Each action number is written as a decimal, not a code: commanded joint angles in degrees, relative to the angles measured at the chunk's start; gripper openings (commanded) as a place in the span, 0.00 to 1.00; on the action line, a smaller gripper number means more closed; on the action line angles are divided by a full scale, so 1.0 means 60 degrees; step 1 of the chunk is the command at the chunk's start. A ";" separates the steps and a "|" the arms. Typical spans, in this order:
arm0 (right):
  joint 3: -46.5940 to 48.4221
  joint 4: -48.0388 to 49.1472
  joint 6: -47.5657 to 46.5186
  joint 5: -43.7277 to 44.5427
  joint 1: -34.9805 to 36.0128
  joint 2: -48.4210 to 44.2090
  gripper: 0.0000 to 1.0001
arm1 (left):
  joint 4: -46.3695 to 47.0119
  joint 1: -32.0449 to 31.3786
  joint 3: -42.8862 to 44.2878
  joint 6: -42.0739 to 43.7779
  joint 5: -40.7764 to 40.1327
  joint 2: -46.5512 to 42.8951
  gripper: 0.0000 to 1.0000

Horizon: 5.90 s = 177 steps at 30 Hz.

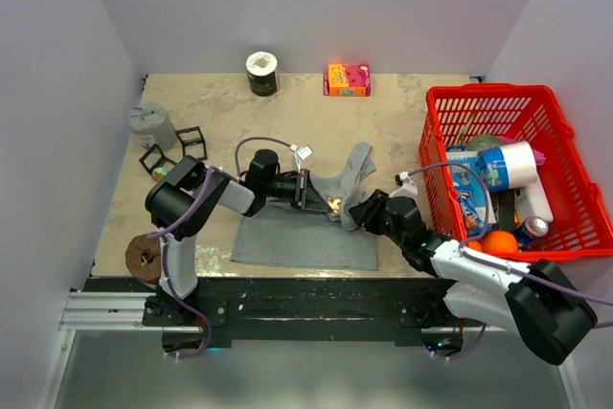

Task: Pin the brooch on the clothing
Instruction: Close the brooch on the flattened clothing, then place the clothing with brooches at the center of the board.

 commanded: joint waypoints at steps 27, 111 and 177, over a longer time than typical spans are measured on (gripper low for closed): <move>0.0988 0.1987 -0.0471 -0.0285 -0.0020 0.0959 0.43 | 0.0109 0.0058 0.0254 0.0198 0.0187 -0.0348 0.00; 0.0124 0.2574 0.1228 0.3713 0.2177 0.2527 0.43 | 0.1705 0.0014 -0.0258 -0.1091 0.0377 -0.0568 0.00; 0.3665 -0.2054 -0.2403 0.1971 -0.0561 0.1174 0.71 | -0.6318 0.0555 0.1820 0.5102 -0.3429 -0.2502 0.80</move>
